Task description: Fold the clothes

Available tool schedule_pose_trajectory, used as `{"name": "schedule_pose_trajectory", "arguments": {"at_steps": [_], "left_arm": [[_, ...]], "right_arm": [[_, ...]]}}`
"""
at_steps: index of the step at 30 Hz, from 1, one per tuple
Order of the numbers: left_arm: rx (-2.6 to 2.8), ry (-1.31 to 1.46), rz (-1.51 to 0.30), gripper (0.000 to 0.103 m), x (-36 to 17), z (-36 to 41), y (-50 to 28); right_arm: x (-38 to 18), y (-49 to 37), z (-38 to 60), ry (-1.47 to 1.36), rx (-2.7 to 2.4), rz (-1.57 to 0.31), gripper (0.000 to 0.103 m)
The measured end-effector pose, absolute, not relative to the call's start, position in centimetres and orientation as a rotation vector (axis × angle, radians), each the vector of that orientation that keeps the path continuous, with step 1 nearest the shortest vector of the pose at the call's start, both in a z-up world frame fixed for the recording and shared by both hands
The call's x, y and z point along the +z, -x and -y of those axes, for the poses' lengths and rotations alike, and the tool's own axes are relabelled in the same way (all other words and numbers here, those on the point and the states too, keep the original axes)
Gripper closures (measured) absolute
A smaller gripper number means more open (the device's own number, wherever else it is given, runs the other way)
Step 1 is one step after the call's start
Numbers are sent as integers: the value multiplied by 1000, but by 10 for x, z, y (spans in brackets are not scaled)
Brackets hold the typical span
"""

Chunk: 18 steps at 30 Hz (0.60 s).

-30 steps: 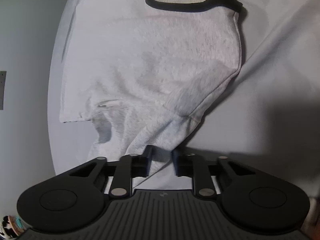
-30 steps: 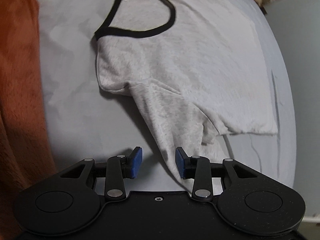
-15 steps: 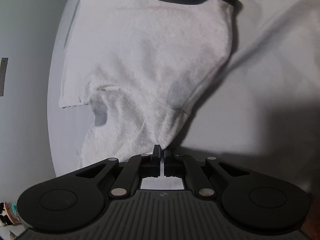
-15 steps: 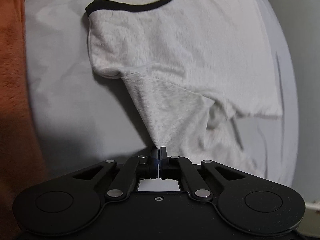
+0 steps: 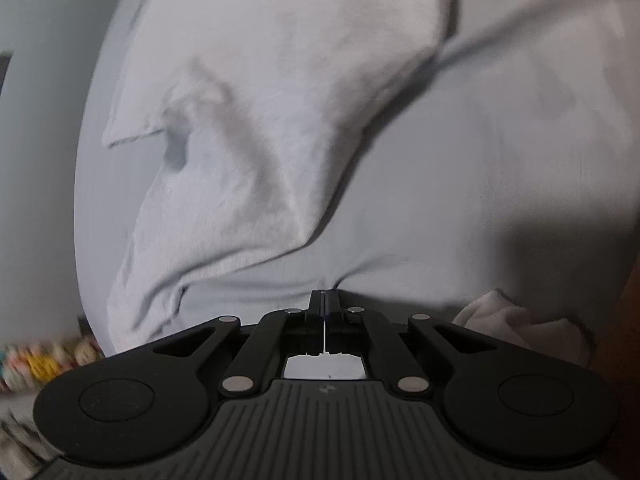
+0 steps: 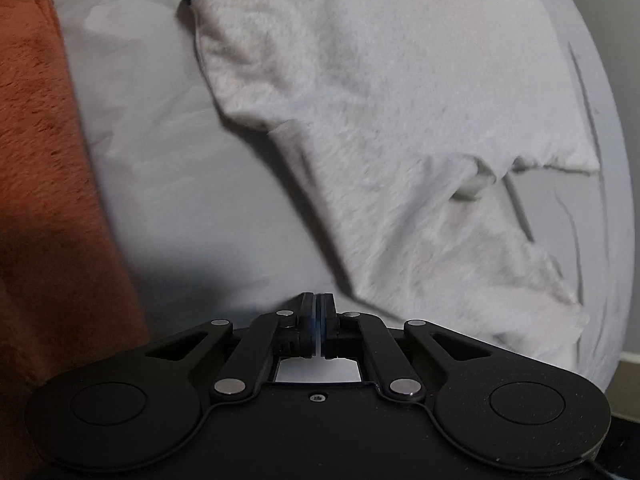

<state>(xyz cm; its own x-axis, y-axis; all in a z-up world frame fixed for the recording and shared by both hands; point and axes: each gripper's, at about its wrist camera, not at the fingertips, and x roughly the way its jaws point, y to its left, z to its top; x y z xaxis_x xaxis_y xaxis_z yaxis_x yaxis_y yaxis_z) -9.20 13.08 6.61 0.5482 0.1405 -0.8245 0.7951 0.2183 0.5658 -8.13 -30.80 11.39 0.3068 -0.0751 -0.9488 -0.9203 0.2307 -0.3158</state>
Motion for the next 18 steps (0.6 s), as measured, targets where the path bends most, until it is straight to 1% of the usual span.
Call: {"name": "schedule_pose_trajectory", "arguments": {"at_steps": [1, 2, 5, 7, 8, 11, 14, 16, 18], "left_arm": [[-545, -1262, -922, 97, 69, -133, 89], [-527, -1241, -922, 92, 71, -135, 86], [-449, -1186, -901, 90, 81, -141, 76], [-390, -1239, -846, 88, 83, -144, 65], [-372, -1293, -823, 85, 81, -146, 61], [-344, -1465, -771, 77, 74, -150, 53], [-349, -1560, -756, 76, 65, -155, 39], [-372, -1608, -753, 76, 60, -157, 25], [-389, -1633, -742, 76, 56, -158, 16]], "right_arm": [[118, 79, 311, 1172, 770, -1101, 102], [120, 78, 312, 1160, 761, -1098, 102], [128, 70, 318, 1146, 685, -1062, 101], [130, 63, 321, 1157, 628, -1040, 97], [129, 61, 321, 1165, 621, -1039, 93], [125, 56, 322, 1197, 620, -1037, 90], [123, 57, 322, 1236, 637, -1007, 88], [119, 55, 321, 1231, 638, -1000, 85], [116, 51, 321, 1213, 632, -1001, 84]]}}
